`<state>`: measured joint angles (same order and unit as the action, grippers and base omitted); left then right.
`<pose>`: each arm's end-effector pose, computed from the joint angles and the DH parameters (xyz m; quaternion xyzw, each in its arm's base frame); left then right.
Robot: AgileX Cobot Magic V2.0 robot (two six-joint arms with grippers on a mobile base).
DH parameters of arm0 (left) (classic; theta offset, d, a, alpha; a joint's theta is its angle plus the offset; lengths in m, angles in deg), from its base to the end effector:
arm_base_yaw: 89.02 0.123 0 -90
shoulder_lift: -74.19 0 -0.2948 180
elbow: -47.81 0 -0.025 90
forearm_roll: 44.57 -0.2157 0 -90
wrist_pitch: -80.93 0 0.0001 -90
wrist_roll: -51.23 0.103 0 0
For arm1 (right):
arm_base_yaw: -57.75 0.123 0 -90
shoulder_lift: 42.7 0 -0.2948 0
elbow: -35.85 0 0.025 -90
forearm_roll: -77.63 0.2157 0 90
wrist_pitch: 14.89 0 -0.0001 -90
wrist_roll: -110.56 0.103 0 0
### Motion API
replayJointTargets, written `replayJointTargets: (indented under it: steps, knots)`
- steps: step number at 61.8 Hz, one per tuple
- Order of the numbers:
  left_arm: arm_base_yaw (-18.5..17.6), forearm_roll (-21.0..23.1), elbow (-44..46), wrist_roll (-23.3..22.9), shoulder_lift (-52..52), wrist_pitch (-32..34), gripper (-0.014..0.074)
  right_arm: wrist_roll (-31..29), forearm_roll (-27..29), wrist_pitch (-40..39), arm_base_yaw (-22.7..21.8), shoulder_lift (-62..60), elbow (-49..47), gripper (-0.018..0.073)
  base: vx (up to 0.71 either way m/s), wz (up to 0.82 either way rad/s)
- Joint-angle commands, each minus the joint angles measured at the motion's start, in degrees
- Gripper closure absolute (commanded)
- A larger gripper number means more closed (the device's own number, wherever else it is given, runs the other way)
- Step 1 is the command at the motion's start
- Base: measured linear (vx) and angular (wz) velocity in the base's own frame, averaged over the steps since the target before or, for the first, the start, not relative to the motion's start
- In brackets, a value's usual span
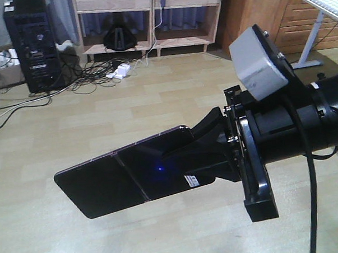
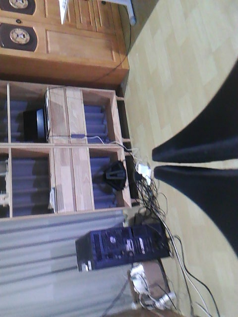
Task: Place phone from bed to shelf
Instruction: 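Carry the phone in the right gripper while driving to the shelf unit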
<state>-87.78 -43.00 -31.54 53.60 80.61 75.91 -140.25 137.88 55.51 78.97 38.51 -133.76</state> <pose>0.0233 0.0003 0.1953 -0.0019 0.7120 0.0117 0.7021 0.1600 0.1525 0.3842 -0.5506 0.6597 0.3911 0.3297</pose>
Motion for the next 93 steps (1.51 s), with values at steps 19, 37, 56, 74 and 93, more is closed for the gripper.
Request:
replayJointTargets:
  steps: [19, 37, 56, 74, 93]
  knots:
    - [0.19, 0.56, 1.43, -0.50, -0.42, 4.12, 0.0595, -0.10, 4.91, 3.23, 0.00, -1.57, -1.37, 0.0561, 0.42, -0.18]
    - [0.19, 0.56, 1.43, -0.50, -0.42, 4.12, 0.0595, -0.10, 4.91, 3.23, 0.00, -1.57, -1.37, 0.0561, 0.44, -0.19]
    - [0.19, 0.56, 1.43, -0.50, -0.42, 4.12, 0.0595, -0.10, 4.91, 3.23, 0.00, -1.57, -1.37, 0.0561, 0.45, -0.23]
    - [0.19, 0.56, 1.43, -0.50, -0.42, 4.12, 0.0595, -0.10, 4.91, 3.23, 0.00, -1.57, -1.37, 0.0561, 0.44, -0.19]
    - [0.19, 0.56, 1.43, -0.50, -0.42, 4.12, 0.0595, -0.10, 4.91, 3.23, 0.00, -1.57, -1.37, 0.0561, 0.46, -0.08]
